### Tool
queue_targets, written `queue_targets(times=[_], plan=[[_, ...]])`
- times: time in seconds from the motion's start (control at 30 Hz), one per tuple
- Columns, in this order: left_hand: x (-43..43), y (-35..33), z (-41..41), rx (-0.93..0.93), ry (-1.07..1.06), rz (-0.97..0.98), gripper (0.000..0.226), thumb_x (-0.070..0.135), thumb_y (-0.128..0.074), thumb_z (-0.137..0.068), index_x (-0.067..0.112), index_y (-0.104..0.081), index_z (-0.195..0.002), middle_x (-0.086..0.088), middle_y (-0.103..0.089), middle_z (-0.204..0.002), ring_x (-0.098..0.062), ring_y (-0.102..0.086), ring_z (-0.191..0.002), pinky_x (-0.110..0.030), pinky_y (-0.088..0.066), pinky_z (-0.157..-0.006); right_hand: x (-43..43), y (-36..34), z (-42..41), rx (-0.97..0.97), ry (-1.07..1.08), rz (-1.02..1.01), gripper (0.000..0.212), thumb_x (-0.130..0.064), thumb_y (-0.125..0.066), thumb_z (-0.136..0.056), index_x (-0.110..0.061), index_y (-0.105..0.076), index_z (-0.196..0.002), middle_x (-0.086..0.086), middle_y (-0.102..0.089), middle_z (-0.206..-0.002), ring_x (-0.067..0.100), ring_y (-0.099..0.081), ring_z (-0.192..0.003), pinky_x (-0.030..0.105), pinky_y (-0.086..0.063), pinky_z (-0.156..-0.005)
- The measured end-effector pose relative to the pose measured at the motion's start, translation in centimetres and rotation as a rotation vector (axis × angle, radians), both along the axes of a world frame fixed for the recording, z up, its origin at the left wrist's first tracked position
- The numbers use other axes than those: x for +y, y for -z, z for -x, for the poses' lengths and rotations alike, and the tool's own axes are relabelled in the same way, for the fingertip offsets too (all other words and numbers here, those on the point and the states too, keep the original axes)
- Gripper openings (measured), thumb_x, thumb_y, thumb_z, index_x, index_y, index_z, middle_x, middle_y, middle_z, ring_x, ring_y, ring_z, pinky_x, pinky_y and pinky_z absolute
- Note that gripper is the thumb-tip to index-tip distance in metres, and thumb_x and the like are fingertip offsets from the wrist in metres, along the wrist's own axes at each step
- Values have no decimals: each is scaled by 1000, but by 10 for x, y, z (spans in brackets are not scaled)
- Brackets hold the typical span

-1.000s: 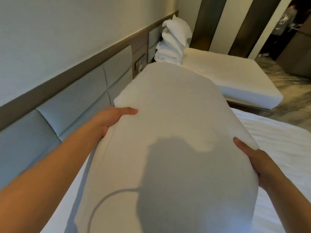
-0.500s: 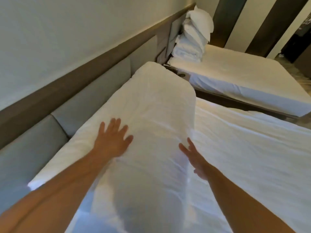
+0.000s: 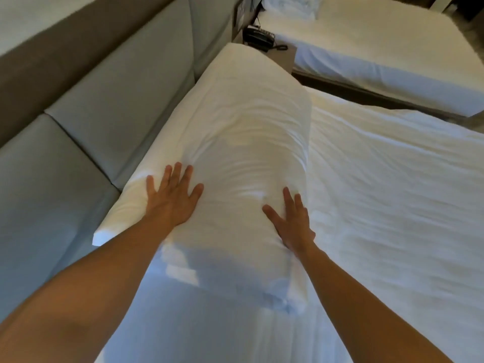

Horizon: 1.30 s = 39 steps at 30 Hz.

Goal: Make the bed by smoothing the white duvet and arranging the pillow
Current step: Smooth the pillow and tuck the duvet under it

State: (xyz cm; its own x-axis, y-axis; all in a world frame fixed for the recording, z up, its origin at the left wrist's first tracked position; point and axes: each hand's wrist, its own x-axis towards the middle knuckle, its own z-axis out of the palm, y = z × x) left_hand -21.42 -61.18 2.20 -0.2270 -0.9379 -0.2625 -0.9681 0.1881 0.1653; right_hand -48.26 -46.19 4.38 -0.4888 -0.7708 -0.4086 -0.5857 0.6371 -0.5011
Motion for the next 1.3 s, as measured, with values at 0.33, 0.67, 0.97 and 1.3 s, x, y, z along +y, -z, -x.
queue_targets(times=[0.33,0.67,0.97,1.3], plan=[[133,-35,-70,215,0,242,62,46,-24,-105,14,-49,-152,-5,-41,-162,-17,-28,-154,-40,-8,-126,127,-6,-49,-128,139,229,74,-74,-41,-99,-45,-20,-164,-10,-18,-174,17,-23,-159,50,-24,-124],[259,54,-153,137,-312,-37,71,47,-45,-105,-2,-33,-156,-22,-37,-161,-36,-37,-149,-50,-33,-120,251,54,-111,-253,251,165,95,-56,-54,-99,-26,4,-168,0,-11,-176,24,-21,-160,50,-30,-124],[192,127,-174,96,-535,-348,95,79,-46,-88,-3,-45,-136,-27,-55,-136,-45,-55,-125,-52,-46,-102,210,130,-126,-621,488,-160,117,-87,-61,-77,-23,-19,-165,6,-41,-163,32,-46,-144,56,-39,-119],[164,145,-182,139,-518,-379,113,94,-46,-74,0,-53,-137,-22,-63,-132,-40,-62,-118,-42,-54,-92,198,160,-146,-525,580,-85,105,-74,-64,-87,-11,-23,-160,13,-48,-153,36,-50,-135,52,-42,-115]])
